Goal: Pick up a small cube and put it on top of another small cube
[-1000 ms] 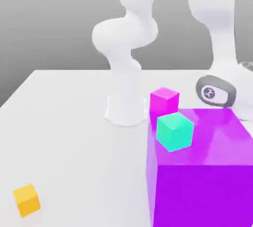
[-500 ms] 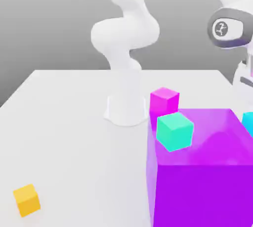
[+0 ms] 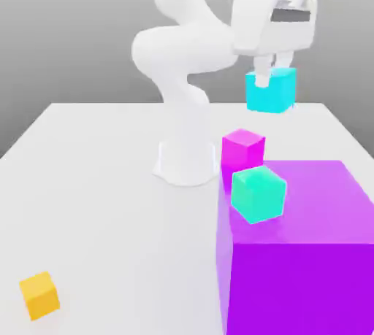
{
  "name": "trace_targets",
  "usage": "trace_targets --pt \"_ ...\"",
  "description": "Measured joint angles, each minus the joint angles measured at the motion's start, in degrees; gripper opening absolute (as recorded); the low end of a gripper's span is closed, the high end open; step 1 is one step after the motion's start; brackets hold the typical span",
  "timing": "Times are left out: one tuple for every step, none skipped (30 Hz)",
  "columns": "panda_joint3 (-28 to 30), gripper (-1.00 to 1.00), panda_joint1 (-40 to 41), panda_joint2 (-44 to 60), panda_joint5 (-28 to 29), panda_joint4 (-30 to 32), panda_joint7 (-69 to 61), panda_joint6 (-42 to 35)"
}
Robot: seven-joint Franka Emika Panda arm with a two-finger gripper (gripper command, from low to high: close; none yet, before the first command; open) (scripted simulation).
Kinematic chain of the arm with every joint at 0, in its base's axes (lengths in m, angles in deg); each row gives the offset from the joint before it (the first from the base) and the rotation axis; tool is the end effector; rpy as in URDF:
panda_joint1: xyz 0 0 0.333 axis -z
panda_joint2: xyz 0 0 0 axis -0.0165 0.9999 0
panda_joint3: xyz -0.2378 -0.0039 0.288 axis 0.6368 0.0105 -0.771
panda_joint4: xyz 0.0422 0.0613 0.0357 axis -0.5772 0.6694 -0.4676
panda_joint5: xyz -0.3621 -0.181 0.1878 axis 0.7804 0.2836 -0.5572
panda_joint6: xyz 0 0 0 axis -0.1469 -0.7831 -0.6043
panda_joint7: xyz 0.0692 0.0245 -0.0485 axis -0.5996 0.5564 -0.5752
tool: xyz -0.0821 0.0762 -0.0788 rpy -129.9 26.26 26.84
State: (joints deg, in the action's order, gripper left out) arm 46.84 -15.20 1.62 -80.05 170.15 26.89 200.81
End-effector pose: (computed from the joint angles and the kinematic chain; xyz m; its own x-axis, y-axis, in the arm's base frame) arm 0.3503 0.1026 0.4657 0.9998 -0.0079 0.0195 -0.0082 -0.9999 0.0143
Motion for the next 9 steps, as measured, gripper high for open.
trace_targets --pt "0.2 -1.0 0.1 0.2 -0.6 1.5 0.4 1.2" --pt "0.3 -1.0 0.2 0.6 -0.9 3.2 0.5 3.1" --pt "0.3 -1.0 0.3 1.2 -1.1 4.8 0.6 5.3" --pt "0.3 -1.0 0.4 1.9 -1.2 6.6 0.6 7.7" --pt "0.3 1.0 0.4 2.3 -1.3 7.5 0.6 9.0" --pt "0.3 1.0 0.4 2.3 -1.3 7.5 0.6 9.0" --pt "0.3 1.0 0.4 2.3 -1.3 7.5 0.6 9.0" --pt "0.3 1.0 0.4 2.3 -1.3 7.5 0.6 9.0" --pt "0.3 1.0 0.4 2.3 -1.3 7.5 0.6 9.0"
